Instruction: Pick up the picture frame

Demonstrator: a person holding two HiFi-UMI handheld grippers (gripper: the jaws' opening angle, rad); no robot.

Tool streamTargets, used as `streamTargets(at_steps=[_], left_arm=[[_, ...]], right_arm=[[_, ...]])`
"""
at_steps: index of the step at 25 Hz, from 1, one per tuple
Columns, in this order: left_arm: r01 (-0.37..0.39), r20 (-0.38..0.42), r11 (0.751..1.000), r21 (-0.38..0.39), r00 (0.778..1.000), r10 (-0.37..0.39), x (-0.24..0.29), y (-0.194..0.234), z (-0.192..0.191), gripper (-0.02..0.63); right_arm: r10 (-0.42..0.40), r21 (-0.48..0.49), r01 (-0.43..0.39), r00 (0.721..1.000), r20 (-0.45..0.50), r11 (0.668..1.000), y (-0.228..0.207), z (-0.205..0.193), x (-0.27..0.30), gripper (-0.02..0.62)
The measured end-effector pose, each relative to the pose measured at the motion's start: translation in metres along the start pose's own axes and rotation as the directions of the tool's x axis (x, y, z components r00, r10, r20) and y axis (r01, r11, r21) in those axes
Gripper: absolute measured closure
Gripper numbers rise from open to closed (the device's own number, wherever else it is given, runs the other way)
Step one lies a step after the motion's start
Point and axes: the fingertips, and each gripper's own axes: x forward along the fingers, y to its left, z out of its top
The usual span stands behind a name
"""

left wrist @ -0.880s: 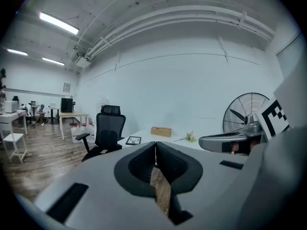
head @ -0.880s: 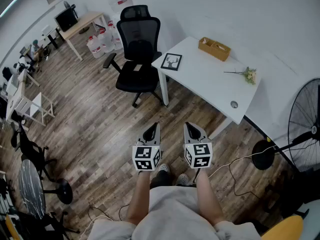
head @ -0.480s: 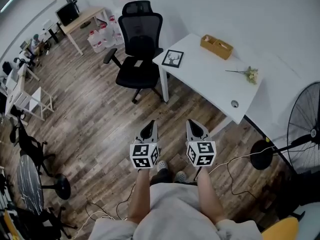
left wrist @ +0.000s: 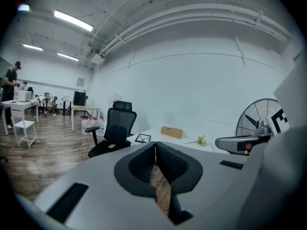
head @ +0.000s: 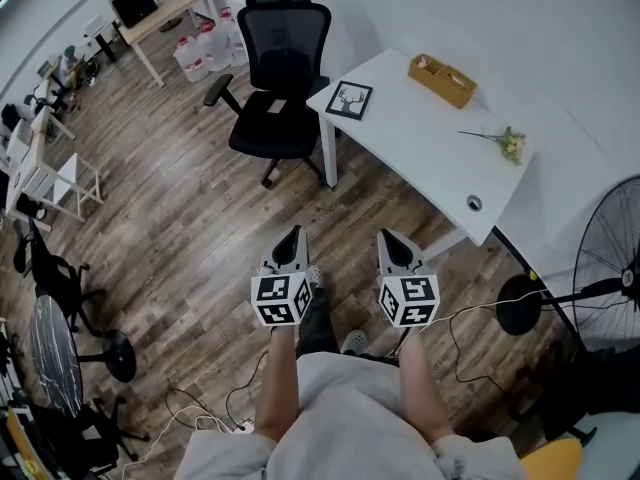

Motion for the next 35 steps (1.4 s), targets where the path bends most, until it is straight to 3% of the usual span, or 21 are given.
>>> streamTargets(at_steps=[11,16,20,22,25,29,35], left_arm=[[0.091,-0.023,0.996,0.008,0.996,-0.09,0.12,0.037,0.038,0.58],[0.141,-0.041,0.99,0.013,0.989,-0.14,0.188,0.064,0.059,0.58],[0.212,-0.079,0.977,0.009,0.974,-0.21,0.233,0.091,0.075,0.58],[0.236,-0.084,0.972,0.015,0.969,-0.234,0.248,0.104,0.083,0.58],[0.223,-0.091,0.97,0.099,0.972,-0.215,0.265,0.125,0.093,0.58],[0.251,-0.097,0.966,0.058,0.965,-0.244,0.282,0.142,0.095,0.58],[0.261,-0.108,0.963,0.072,0.961,-0.253,0.304,0.151,0.097,0.58]], right_arm=[[-0.116,0.043,0.115,0.993,0.017,0.992,-0.045,0.03,0.097,0.574],[-0.225,0.04,0.222,0.973,0.061,0.974,-0.075,0.059,0.148,0.574],[-0.266,0.071,0.261,0.962,0.065,0.963,-0.085,0.072,0.197,0.574],[-0.278,0.062,0.275,0.959,0.05,0.96,-0.084,0.069,0.215,0.574],[-0.307,0.058,0.305,0.952,0.01,0.95,-0.084,0.057,0.232,0.574],[-0.322,0.052,0.322,0.947,-0.018,0.945,-0.086,0.054,0.252,0.574],[-0.35,0.07,0.351,0.937,-0.017,0.934,-0.096,0.06,0.277,0.574]])
